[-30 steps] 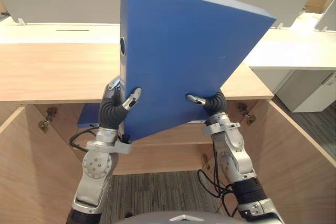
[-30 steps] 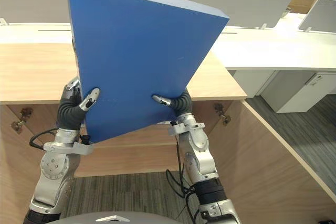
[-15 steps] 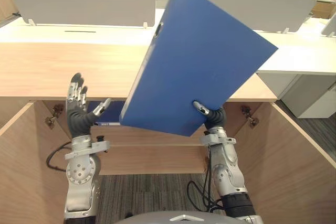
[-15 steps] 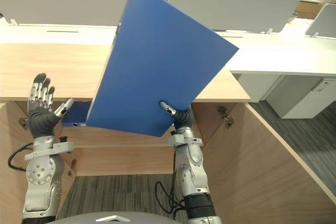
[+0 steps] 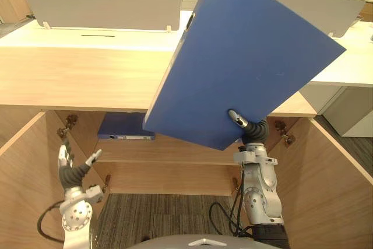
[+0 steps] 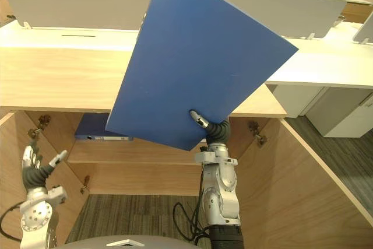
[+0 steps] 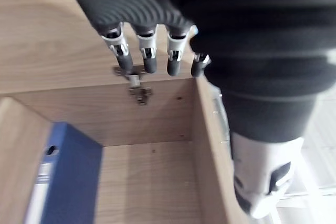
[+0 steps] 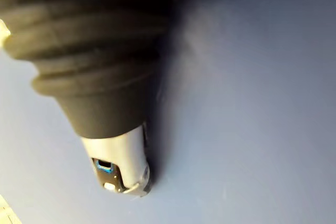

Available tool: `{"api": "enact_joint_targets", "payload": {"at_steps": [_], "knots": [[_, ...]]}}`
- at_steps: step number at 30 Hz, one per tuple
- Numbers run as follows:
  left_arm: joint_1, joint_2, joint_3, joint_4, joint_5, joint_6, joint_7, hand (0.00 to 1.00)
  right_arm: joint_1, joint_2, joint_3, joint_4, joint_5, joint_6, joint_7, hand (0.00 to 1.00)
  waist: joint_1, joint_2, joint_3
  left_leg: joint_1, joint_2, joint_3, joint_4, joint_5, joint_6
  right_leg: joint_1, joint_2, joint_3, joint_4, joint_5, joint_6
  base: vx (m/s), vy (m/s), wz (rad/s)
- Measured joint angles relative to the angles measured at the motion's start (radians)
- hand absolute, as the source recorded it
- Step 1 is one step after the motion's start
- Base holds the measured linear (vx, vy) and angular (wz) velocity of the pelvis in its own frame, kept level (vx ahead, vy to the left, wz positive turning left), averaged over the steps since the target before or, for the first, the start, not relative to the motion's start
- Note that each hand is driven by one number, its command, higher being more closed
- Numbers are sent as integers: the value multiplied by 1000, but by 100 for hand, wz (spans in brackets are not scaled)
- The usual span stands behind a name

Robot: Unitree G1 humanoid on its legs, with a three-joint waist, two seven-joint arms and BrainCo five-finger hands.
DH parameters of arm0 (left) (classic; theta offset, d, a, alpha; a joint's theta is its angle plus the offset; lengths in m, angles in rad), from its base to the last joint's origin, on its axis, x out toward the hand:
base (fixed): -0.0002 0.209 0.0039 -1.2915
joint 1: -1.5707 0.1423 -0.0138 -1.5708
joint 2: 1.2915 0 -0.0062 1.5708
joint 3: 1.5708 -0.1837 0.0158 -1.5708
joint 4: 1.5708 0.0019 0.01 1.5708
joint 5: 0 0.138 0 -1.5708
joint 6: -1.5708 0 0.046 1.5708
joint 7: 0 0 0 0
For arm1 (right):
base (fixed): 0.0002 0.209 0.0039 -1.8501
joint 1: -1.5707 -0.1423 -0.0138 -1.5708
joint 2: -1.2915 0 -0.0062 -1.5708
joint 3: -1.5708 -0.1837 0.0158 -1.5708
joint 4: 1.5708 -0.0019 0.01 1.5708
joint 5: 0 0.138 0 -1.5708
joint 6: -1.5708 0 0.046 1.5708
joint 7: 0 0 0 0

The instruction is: Walk over to the cabinet, pick up the folder, carry it to the office cabinet, place the folder inside the office cabinet, then close the office cabinet door

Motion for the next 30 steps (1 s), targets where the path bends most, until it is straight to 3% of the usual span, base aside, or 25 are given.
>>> {"api": "enact_joint_targets", "payload": {"at_steps": [8, 12, 21, 26, 30], "knots": [[-10, 8, -1, 406, 79, 49, -57, 0, 20, -31, 112, -85, -108, 0, 0, 100, 0, 1, 1, -7, 4, 3, 0, -3, -4, -8, 2, 1, -2, -3, -2, 2, 0, 0], [-28, 35, -3, 634, 85, 66, -57, 0, 19, -90, 218, -79, -198, 0, 4, 100, 5, -1, 1, -7, 13, 25, 0, -7, -9, -21, 9, 25, -2, 0, -7, 5, 3, -15], [-61, 81, -40, 807, 95, 74, -57, 0, 2, -189, 318, -16, -304, 2, 6, 100, 2, -3, 12, -9, 13, 26, 0, -7, -9, -23, 13, 29, -2, 0, -8, 0, 0, -2], [-86, 101, -63, 859, 96, 78, -58, 0, -81, -277, 446, 61, -447, 6, 8, 100, 10, -8, 30, -56, 12, 26, 0, -11, -3, -70, 14, 32, -2, -1, -9, 0, 0, 0], [-107, 122, -106, 867, 108, 79, -60, 0, -175, -342, 528, 110, -522, 8, 8, 100, 31, -5, 101, -80, 15, 54, 8, -3, -8, -141, 13, 66, 62, -7, -27, 12, 24, -22]]}}
